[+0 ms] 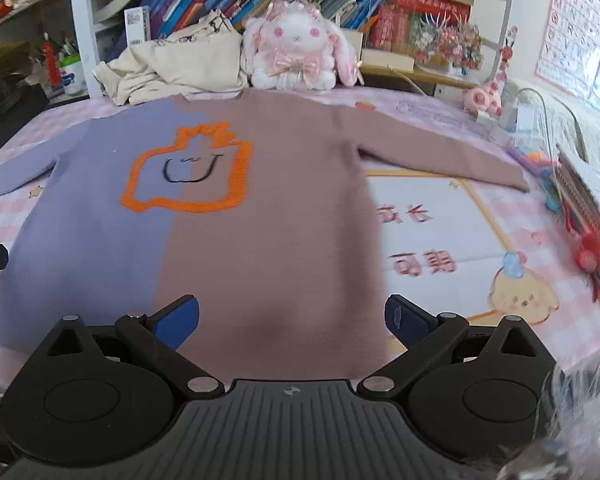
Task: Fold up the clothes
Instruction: 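Open both grippers and release the sweater hem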
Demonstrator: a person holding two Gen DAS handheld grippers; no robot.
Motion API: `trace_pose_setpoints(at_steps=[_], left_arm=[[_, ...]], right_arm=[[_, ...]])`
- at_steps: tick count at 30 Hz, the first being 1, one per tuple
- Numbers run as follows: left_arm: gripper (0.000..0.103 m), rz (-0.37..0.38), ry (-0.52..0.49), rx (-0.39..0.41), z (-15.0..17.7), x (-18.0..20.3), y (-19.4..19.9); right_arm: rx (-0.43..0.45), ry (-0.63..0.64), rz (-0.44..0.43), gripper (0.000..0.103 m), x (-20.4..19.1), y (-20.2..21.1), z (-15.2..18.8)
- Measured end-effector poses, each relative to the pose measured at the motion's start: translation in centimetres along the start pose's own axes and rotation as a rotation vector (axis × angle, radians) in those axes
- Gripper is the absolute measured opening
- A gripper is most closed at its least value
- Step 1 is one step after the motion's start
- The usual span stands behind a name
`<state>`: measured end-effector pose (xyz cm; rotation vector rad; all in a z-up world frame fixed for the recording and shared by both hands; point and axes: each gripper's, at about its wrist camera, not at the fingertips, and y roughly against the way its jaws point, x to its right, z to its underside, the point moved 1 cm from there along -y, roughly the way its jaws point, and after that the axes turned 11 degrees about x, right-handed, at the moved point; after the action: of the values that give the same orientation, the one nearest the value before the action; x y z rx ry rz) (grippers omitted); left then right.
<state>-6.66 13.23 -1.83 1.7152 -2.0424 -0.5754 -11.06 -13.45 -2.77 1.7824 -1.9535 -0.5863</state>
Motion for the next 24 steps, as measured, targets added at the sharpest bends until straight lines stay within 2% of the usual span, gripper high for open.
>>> trace_pose_setpoints(at_steps=[6,12,21,24], left_arm=[[0.088,0.063,-0.018,-0.029,-0.9,-5.3,-2.4],[0.088,0.066,0.003,-0.028,-1.5,-10.0,-3.5],[0.088,-0.024,0.116,-0.007,-2.0,-16.5,-5.1],[0.088,-0.087,0.157,-0.004,-1.9,-18.6,-5.8]], right_arm=[[-0.005,0.000,0.052,0.101,-5.9,-0.6,-0.6],[-0.020,0.018,0.058,0.101,-10.9,-1.3,-1.1],[-0.020,0.056,0.065,0.101,-14.5,-2.1,-2.1],[-0.024,0.066,0.060,0.101,-15.1,-2.6,-2.3]])
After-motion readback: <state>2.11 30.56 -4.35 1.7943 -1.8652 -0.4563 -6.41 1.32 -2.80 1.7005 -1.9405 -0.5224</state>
